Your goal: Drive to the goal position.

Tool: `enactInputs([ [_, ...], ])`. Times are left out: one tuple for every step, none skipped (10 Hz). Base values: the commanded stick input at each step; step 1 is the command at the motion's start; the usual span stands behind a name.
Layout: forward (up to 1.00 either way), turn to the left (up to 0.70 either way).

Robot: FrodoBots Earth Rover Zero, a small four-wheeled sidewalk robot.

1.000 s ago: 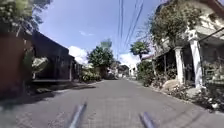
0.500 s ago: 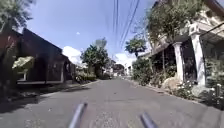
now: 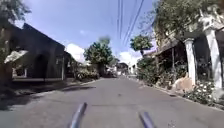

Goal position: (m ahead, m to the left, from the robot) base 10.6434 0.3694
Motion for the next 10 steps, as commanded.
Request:
enactInputs([
  [0.85, 0.0],
  [0.85, 0.0],
  [0.85, -0.05],
  [0.86, -0.12],
  [1.0, -0.38],
  [1.0, -0.38],
  [1.0, -0.38],
  [1.0, -0.38],
  [1.0, -0.36],
  [1.0, -0.32],
])
